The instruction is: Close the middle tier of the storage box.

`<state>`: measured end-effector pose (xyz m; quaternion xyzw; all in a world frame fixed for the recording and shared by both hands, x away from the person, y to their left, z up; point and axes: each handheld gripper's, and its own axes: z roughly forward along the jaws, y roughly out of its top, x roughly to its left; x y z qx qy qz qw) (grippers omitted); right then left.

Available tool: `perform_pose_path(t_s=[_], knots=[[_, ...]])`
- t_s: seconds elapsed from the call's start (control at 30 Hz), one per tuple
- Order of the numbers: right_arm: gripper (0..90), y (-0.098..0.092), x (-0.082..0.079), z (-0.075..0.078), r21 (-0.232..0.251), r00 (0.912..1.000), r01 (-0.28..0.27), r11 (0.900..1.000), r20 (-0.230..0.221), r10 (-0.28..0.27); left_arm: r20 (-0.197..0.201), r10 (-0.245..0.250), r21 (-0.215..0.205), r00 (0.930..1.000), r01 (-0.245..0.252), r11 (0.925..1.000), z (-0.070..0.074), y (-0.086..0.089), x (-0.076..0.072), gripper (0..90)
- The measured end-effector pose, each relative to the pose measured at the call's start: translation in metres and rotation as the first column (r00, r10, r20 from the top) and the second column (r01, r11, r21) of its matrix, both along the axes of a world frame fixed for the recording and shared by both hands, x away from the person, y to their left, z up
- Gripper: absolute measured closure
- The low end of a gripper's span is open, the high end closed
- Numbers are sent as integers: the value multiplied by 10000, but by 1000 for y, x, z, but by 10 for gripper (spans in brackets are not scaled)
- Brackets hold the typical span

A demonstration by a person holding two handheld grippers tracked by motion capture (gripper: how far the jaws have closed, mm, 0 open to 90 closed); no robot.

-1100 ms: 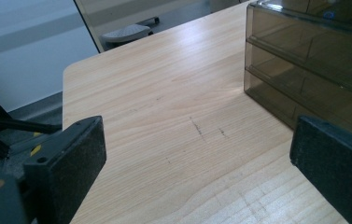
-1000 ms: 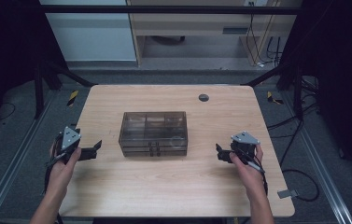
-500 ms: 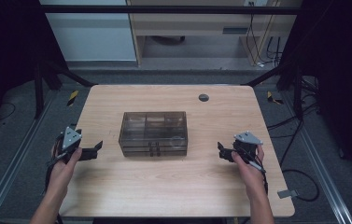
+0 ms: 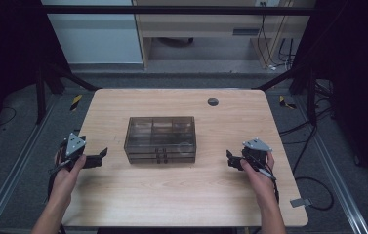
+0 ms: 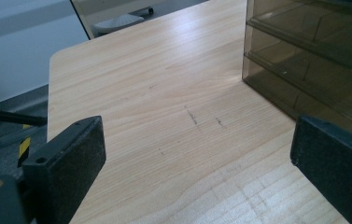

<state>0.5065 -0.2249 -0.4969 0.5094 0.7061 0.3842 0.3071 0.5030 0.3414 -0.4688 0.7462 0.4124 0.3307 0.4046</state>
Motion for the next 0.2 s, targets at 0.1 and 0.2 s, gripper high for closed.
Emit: perform_pose_path(t_s=[0.1, 0.2], knots=[[61, 1, 0, -2, -43, 10000, -26, 10000, -92, 26, -85, 12, -16, 10000, -12, 10000, -1, 0, 0, 35], [61, 1, 1, -3, -68, 9998, -43, 10000, -177, 41, -202, 40, -12, 9998, -40, 10000, -2, 0, 1, 36]])
